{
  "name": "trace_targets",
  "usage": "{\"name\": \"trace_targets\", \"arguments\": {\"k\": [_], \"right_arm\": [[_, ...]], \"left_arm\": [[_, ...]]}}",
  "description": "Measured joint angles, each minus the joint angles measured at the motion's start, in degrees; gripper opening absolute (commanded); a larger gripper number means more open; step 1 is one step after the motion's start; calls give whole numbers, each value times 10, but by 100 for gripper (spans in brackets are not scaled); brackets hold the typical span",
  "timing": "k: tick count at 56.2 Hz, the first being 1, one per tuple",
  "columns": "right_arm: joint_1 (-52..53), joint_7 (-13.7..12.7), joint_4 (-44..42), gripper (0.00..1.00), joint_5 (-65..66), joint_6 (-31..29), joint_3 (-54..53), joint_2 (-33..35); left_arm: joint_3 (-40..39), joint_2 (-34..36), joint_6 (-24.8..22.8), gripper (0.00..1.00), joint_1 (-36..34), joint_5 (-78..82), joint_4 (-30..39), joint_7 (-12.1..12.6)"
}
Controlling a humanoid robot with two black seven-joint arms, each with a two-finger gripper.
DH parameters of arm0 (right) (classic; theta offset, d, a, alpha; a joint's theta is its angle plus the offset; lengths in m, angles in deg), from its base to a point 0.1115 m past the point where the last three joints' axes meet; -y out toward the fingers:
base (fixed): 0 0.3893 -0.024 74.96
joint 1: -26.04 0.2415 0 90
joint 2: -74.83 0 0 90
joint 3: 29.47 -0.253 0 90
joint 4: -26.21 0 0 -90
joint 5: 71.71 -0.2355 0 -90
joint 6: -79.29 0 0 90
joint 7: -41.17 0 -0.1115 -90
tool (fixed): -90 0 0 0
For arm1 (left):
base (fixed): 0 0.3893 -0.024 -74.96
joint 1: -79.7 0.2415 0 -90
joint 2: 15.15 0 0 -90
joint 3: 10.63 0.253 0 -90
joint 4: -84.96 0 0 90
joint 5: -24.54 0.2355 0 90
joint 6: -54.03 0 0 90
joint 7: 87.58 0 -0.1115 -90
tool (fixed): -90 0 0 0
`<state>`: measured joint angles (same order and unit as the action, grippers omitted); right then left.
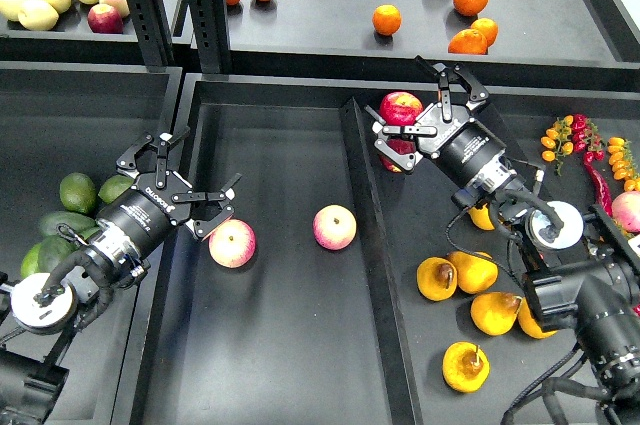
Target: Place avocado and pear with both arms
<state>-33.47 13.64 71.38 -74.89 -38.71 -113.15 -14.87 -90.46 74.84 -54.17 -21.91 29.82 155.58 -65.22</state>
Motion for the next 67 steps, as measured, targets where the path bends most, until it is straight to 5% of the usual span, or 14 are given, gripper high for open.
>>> {"name": "trace_targets", "arguments": {"k": [7,17,23,67], "right_arm": [[-19,63,21,99,11,0,-25,-3],[-48,200,68,99,12,0,-27,-3],[-68,244,91,99,12,0,-26,-3],[-332,250,267,99,67,18,19,-3]], "left_arm": [[-1,0,0,100,1,0,2,-7],[-2,0,-1,100,5,0,6,-44],[-2,0,-2,100,11,0,10,-50],[-4,0,0,100,114,0,86,-53]]}}
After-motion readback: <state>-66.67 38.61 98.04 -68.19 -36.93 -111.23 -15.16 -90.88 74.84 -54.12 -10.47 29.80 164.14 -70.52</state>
